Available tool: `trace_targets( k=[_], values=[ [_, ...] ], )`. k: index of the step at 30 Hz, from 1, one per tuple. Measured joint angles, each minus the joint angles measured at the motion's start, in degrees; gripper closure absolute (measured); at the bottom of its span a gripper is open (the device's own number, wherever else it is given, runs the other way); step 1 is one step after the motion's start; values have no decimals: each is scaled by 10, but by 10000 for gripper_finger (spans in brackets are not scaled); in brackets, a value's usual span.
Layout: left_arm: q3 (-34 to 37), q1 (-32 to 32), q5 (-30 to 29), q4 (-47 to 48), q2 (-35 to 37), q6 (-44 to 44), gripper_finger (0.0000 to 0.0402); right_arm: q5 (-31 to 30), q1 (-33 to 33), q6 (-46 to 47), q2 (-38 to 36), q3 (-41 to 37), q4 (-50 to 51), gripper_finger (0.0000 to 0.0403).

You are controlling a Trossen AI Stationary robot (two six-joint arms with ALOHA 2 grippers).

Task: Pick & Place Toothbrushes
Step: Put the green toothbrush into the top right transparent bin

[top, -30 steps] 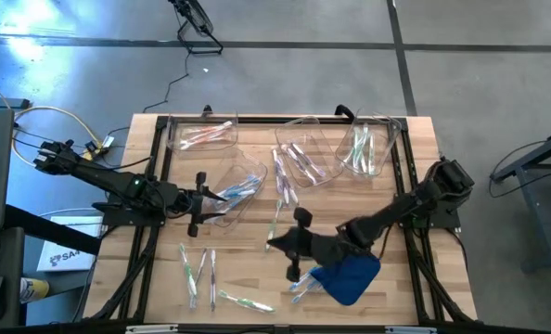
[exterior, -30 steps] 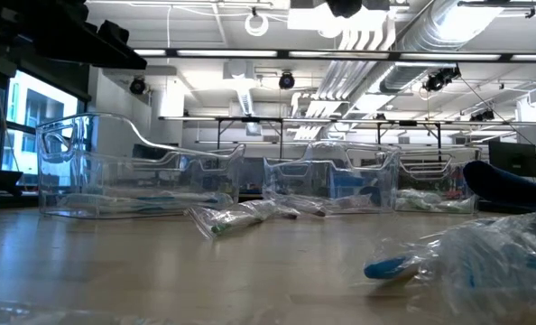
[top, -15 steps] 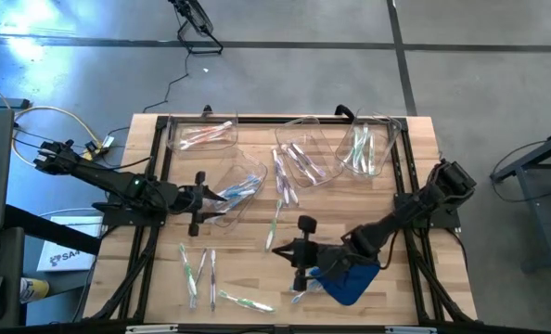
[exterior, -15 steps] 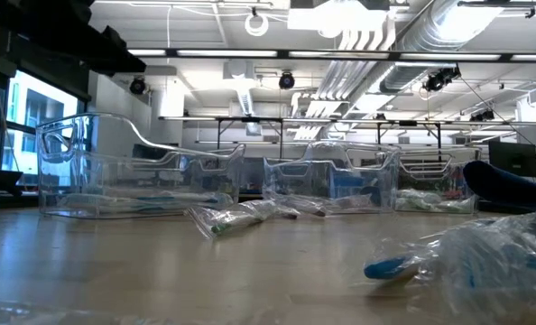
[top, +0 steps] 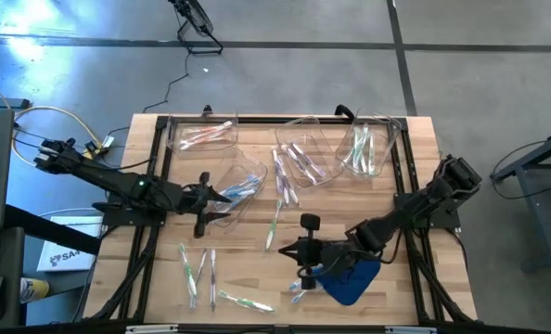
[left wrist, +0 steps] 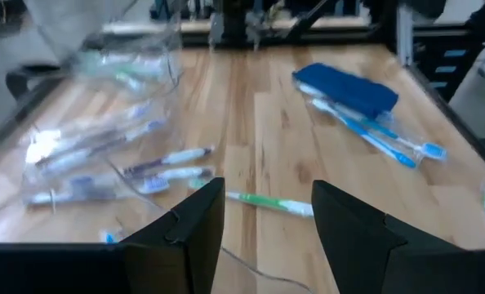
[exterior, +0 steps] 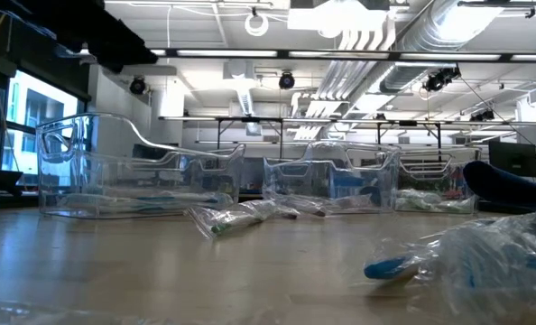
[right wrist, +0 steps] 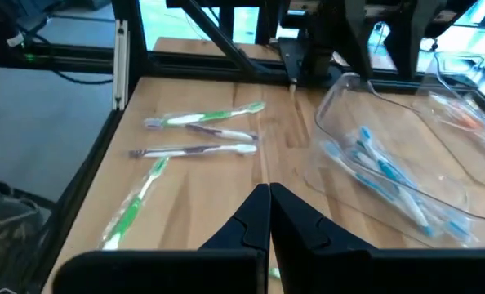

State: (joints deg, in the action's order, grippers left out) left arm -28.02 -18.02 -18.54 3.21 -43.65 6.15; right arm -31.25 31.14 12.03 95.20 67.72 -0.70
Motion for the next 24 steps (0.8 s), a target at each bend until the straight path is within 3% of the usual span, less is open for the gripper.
trace_targets(
  k=[6,12,17,24],
  values=[
    [-30,0,-19,0,-113,69,222,12,-13,0,-7,0,33,401],
    [-104,0,21,21,-219,94,222,17,-17,31,-8,0,98,401],
    [-218,0,23,148,-286,97,222,17,-16,61,-8,0,147,401],
    [-335,0,10,298,-378,181,222,12,-16,105,-8,0,232,401]
  ],
)
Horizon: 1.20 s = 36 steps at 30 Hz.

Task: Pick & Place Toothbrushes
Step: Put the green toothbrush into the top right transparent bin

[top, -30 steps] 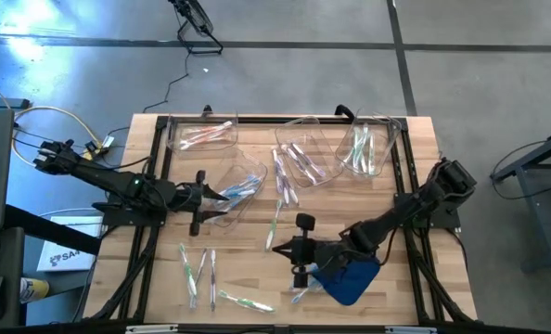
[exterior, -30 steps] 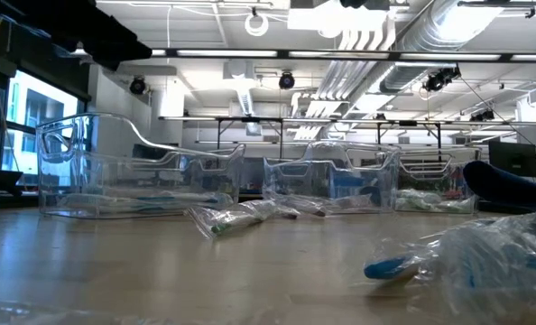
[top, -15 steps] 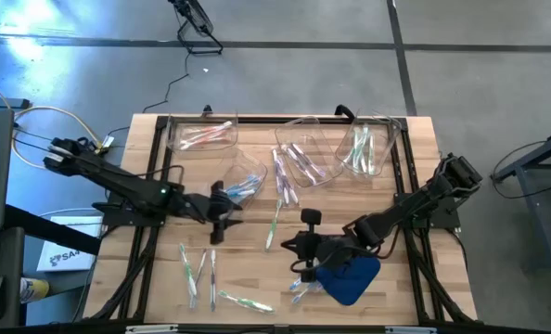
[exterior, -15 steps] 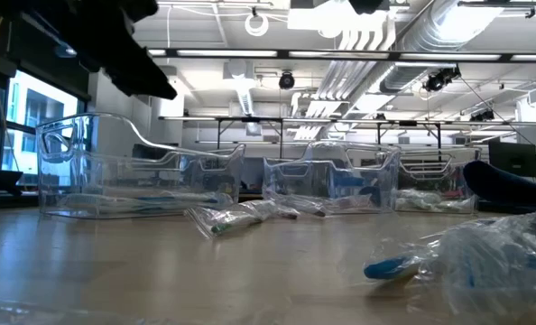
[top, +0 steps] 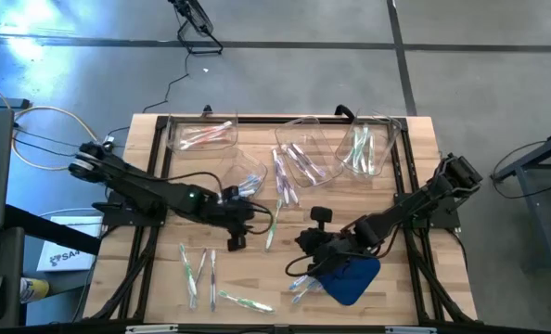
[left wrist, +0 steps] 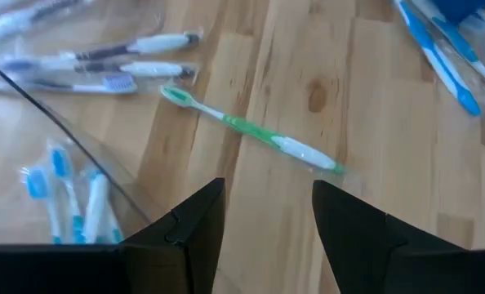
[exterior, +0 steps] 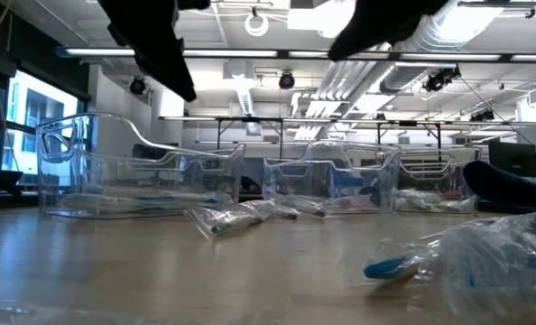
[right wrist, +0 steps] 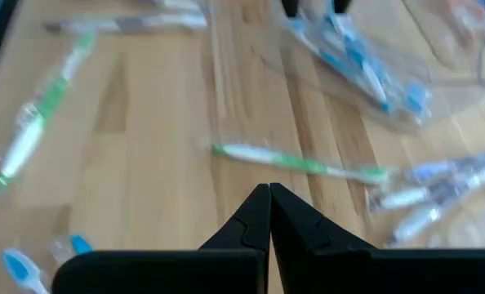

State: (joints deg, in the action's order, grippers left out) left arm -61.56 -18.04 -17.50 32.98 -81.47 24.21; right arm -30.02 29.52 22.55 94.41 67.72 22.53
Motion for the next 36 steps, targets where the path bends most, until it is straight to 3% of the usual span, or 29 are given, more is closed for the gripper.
trace_targets(
  k=[11,19,26,36],
  values=[
    [-7,0,15,-20,-80,125,222,-31,39,146,0,0,169,401],
    [-7,-4,49,-73,-96,86,222,-73,88,227,1,0,174,401],
    [-7,-3,34,-126,-96,86,222,-119,109,254,1,0,167,401],
    [-7,-3,17,-131,-96,44,222,-92,100,209,1,0,162,400]
  ],
)
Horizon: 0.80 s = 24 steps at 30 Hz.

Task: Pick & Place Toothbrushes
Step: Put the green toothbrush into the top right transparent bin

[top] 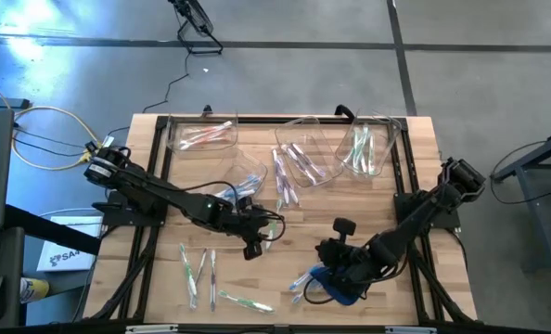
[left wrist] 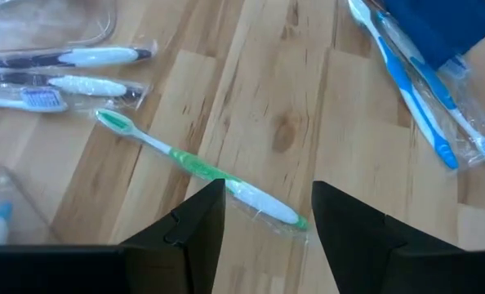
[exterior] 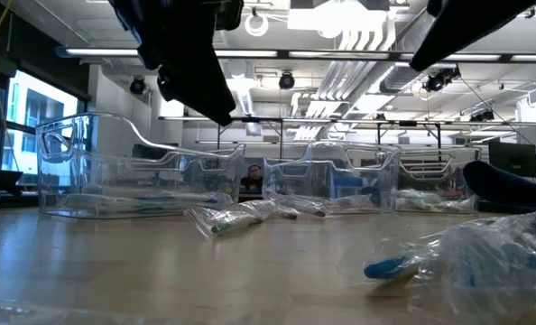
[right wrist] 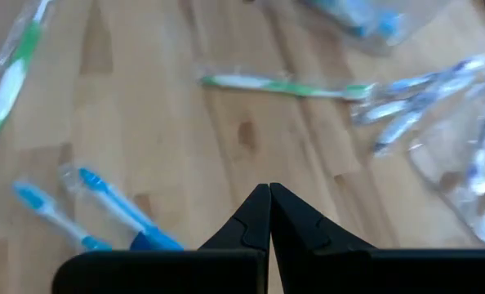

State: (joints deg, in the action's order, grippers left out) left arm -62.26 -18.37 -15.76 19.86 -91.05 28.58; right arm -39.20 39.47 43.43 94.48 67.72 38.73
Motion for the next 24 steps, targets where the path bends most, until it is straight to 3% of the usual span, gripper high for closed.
trace_targets(
  k=[8,11,16,24],
  values=[
    [0,0,16,-2,0,19,222,92,-36,-42,0,0,-49,400],
    [0,0,12,1,0,19,222,93,-39,-42,0,0,-56,400],
    [0,0,-42,3,0,20,222,87,-31,-42,0,0,-67,400],
    [0,0,-58,7,-8,87,222,64,-26,-32,0,0,-68,400]
  ],
)
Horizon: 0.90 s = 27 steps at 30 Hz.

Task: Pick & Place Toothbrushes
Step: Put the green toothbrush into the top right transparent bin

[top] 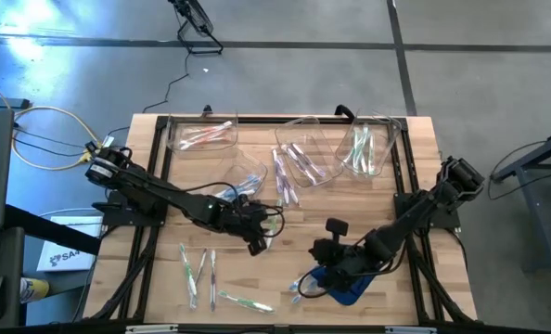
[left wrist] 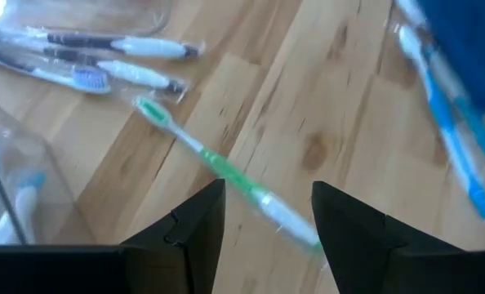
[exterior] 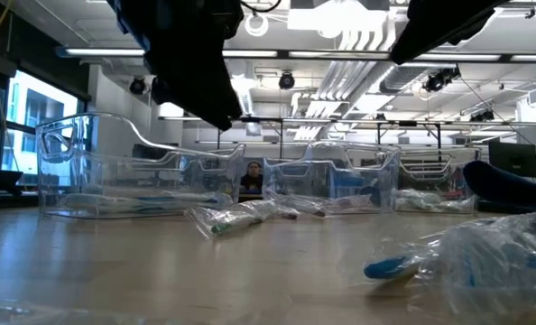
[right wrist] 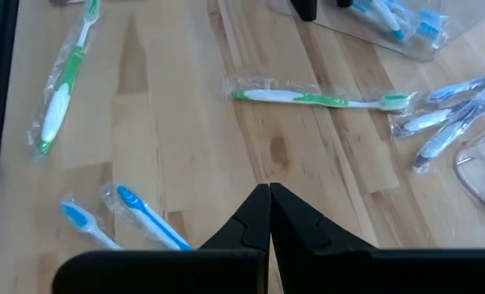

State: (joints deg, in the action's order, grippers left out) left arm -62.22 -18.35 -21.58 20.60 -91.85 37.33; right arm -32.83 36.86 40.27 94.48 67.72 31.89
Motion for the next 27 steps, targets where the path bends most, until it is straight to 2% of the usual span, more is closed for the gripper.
trace_targets(
  k=[7,12,18,21,27],
  values=[
    [0,0,3,-17,-46,63,222,-7,-2,-11,0,0,0,400],
    [-1,0,15,-36,-78,67,222,-7,-1,-13,0,0,4,400],
    [-71,0,-1,-11,-94,28,222,-3,-1,-16,0,0,1,400],
    [-120,0,-14,63,-95,-5,222,-4,-1,-16,0,0,-2,400],
    [-205,10,-4,170,-150,-5,222,-2,1,-20,0,0,-7,400]
  ],
)
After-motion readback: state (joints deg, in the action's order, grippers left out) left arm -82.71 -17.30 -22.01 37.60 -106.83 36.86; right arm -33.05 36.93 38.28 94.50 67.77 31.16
